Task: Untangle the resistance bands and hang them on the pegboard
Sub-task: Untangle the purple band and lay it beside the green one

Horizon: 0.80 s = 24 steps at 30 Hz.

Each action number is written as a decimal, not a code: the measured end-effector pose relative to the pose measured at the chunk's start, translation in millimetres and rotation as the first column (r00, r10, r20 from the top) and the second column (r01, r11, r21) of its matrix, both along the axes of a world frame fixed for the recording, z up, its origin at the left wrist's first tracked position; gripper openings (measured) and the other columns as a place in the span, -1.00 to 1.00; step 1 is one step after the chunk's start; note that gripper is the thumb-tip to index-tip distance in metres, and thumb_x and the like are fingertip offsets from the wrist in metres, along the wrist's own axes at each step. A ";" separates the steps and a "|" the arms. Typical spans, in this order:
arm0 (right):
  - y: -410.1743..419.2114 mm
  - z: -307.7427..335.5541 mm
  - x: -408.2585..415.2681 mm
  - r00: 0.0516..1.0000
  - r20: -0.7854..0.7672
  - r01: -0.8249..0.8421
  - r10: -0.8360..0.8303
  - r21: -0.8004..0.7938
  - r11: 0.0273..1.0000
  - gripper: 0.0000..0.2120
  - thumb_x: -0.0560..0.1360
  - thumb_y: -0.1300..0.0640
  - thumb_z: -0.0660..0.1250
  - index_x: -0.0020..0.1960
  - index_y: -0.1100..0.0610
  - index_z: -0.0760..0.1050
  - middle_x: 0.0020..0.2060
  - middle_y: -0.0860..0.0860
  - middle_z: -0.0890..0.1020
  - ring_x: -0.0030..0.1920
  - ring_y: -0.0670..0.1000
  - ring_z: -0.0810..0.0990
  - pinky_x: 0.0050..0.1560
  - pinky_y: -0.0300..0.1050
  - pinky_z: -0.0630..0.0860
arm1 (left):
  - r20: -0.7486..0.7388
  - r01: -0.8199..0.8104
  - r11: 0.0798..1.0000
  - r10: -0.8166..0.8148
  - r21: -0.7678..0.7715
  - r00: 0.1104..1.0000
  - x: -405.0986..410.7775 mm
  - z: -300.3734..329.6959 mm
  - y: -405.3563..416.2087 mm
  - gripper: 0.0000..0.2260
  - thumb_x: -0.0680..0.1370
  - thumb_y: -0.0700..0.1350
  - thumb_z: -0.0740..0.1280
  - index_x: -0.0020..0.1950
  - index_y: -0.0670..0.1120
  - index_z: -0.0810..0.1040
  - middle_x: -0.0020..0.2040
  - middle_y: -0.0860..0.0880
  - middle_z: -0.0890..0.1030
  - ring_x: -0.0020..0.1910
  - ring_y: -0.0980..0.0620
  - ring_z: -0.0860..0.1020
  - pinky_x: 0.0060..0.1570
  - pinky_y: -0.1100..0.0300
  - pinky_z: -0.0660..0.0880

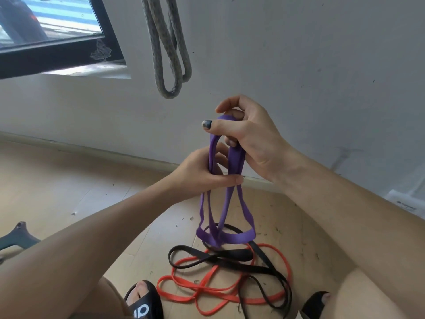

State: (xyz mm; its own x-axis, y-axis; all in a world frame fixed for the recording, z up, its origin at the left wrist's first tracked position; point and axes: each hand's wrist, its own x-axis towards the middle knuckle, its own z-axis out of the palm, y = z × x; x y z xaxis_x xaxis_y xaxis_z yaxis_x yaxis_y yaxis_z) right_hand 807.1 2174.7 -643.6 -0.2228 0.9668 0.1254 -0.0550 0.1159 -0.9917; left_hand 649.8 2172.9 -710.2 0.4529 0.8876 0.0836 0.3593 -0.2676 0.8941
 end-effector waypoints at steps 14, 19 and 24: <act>-0.9 2.6 1.6 0.998 -0.045 0.040 -0.040 -0.002 0.999 -0.73 0.46 0.20 0.55 0.04 0.11 0.48 -0.16 0.00 0.51 -0.44 -0.17 0.50 -0.33 -0.24 0.48 | 0.062 -0.068 0.996 0.065 0.051 0.996 10.4 -1.0 -1.8 -0.53 0.42 0.02 0.58 0.25 -0.09 0.55 0.08 -0.06 0.67 0.06 -0.11 0.66 0.05 -0.08 0.64; -1.9 -0.3 -3.0 0.999 -0.025 0.040 -0.040 -0.004 0.999 -0.71 0.42 0.13 0.57 0.03 0.08 0.50 -0.19 -0.03 0.52 -0.42 -0.12 0.50 -0.32 -0.18 0.48 | 0.100 -0.068 0.996 0.063 0.051 0.993 15.0 -2.9 -4.0 -0.63 0.47 -0.15 0.57 0.22 -0.13 0.57 0.04 -0.12 0.70 0.06 -0.15 0.68 0.11 -0.22 0.63; -1.6 2.5 3.2 0.997 0.071 0.015 -0.017 0.032 0.999 -0.76 0.46 0.13 0.55 0.00 0.11 0.52 -0.24 -0.04 0.55 -0.36 -0.13 0.52 -0.23 -0.19 0.51 | 0.081 -0.098 0.994 0.094 0.055 0.992 12.8 -2.3 -4.1 -0.60 0.44 -0.04 0.57 0.20 -0.13 0.60 0.05 -0.08 0.71 0.08 -0.13 0.68 0.15 -0.19 0.61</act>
